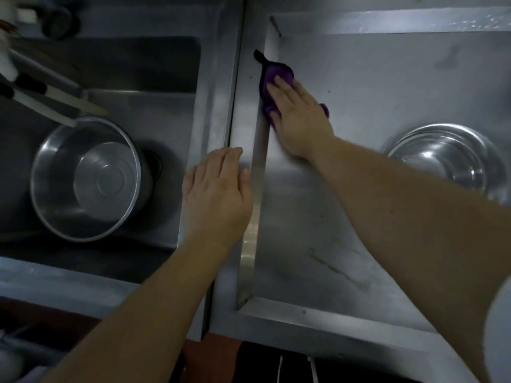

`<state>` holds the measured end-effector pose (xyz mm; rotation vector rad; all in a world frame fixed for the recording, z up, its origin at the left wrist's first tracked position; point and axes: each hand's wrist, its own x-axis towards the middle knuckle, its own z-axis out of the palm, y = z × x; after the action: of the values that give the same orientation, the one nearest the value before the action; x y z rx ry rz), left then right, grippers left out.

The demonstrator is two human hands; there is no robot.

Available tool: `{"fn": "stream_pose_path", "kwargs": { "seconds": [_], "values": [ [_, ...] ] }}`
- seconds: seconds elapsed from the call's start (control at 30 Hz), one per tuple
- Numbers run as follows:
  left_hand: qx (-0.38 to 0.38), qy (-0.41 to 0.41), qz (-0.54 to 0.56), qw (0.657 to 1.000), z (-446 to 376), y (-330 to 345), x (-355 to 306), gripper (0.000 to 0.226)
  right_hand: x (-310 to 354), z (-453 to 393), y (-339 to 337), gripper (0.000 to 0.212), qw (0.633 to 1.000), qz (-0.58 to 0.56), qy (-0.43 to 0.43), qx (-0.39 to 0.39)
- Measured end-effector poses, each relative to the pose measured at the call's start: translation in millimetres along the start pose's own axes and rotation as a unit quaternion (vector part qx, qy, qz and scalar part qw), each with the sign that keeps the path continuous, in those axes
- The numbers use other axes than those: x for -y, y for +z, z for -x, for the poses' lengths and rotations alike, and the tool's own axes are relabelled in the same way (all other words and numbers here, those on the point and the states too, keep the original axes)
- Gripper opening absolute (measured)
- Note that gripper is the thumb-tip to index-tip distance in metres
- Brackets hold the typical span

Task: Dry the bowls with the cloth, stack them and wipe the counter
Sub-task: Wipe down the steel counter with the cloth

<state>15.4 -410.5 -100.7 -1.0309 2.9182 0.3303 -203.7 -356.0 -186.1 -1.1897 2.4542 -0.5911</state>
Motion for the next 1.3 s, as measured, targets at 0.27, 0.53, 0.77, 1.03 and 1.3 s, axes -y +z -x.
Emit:
{"fn": "stream_pose_path", "kwargs": {
  "seconds": [0.27,0.53,0.77,1.03,1.3],
  "values": [
    [0.016,0.013,-0.016,1.0,-24.6,8.0,-18.8,0.05,13.3,141.3,33.5,0.054,0.982,0.012,-0.19,0.023],
    [0.036,0.027,-0.003,0.999,-32.8,16.0,-44.3,0.049,-78.7,81.4,-26.8,0.045,0.988,0.026,-0.135,-0.069],
    [0.043,0.023,0.016,0.999,-39.0,20.2,-61.4,0.058,-185.1,31.2,-104.6,0.056,0.967,0.042,0.195,-0.159],
    [0.042,0.009,0.019,0.999,-54.2,25.2,-64.7,0.057,-52.8,103.0,-19.9,0.052,0.985,0.025,-0.165,0.052],
    [0.054,0.027,0.027,0.998,-70.0,23.1,-82.3,0.055,-144.5,73.3,-70.7,0.044,0.988,0.035,-0.077,-0.126]
  ]
}}
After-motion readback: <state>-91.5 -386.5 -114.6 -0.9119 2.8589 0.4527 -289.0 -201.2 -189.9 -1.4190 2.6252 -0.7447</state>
